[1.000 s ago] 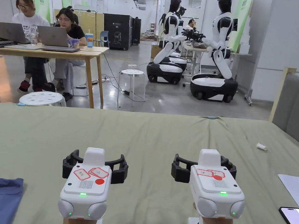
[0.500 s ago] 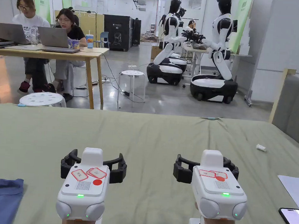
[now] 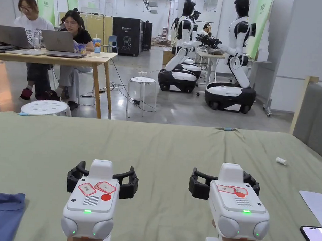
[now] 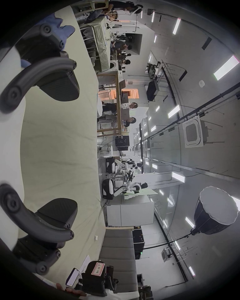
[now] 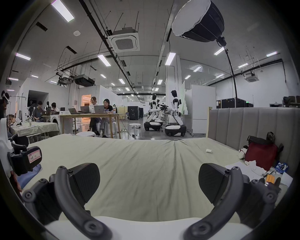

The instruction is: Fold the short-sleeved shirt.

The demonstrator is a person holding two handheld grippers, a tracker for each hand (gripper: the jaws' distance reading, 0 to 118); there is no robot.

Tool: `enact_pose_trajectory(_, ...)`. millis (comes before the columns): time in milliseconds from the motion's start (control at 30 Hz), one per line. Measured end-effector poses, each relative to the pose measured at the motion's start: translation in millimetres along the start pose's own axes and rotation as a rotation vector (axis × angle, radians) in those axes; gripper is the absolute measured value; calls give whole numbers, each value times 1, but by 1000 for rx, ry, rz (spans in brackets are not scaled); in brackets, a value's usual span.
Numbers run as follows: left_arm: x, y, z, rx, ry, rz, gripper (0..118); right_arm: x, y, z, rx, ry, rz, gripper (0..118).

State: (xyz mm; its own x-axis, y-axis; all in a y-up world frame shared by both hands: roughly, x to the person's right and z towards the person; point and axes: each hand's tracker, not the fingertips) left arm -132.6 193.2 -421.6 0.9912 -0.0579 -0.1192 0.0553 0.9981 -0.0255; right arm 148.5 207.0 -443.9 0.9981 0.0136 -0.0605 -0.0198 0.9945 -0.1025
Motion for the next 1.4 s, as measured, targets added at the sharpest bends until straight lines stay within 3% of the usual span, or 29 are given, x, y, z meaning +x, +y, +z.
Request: enact_pose_trajectory(1400,6,0,3,-10,-14,-26,118,3,-2,1,-16,-10,10,118)
